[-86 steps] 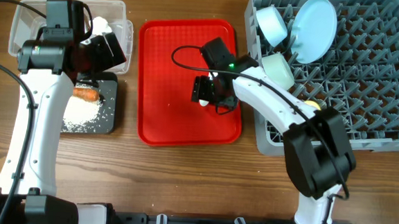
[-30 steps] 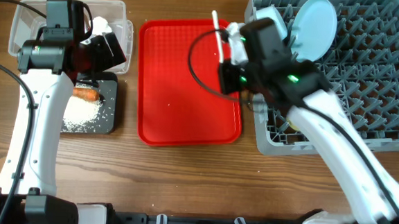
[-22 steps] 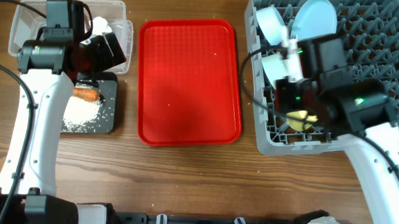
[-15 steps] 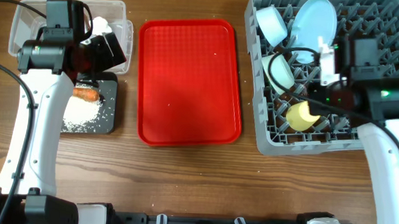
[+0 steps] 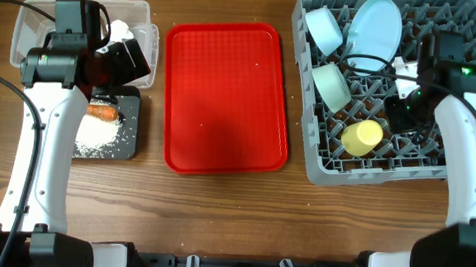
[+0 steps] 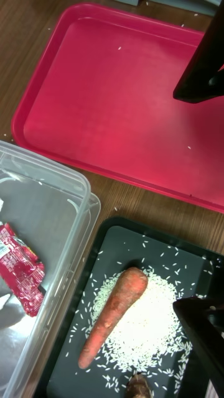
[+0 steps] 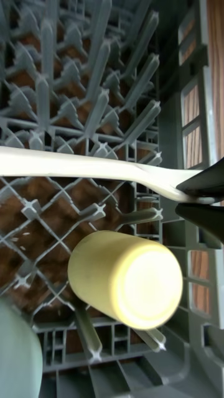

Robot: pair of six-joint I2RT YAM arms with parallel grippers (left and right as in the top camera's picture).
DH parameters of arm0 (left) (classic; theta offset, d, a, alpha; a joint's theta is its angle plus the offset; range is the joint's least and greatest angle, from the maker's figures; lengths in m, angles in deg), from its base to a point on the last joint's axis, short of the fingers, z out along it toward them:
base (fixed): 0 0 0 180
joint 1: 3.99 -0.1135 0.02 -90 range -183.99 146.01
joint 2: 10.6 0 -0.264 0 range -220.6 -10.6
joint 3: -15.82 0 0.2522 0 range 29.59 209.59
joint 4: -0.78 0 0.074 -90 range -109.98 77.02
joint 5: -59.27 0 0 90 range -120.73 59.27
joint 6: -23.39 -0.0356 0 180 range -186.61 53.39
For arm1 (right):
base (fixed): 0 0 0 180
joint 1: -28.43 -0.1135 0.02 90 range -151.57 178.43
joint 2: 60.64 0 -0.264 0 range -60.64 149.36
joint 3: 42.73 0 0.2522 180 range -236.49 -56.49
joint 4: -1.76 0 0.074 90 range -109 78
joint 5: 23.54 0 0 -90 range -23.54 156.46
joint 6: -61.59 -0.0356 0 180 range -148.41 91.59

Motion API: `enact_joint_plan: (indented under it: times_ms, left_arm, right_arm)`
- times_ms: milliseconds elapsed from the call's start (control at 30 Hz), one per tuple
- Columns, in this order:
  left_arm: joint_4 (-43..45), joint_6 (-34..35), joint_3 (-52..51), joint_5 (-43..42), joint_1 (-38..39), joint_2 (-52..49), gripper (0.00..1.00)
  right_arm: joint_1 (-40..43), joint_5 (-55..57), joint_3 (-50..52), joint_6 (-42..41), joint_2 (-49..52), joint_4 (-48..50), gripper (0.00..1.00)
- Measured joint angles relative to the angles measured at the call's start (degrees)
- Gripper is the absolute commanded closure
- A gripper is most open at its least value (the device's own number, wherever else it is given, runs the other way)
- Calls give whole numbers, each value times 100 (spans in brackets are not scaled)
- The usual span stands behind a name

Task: Sort waste into correct bins and load items into the dishwasher rack
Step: 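Carry spoon with right gripper and insert it upright in rack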

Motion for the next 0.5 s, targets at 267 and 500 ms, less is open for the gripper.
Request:
enact_joint_plan:
  times_ms: [267, 500]
  left_arm:
    - [0, 0, 0, 0, 0, 0, 0]
    - [0, 0, 0, -2, 0, 0, 0]
  right_arm:
    - [15, -2, 9, -116, 195, 378, 0]
    - [15, -1392, -4, -260, -236, 354, 0]
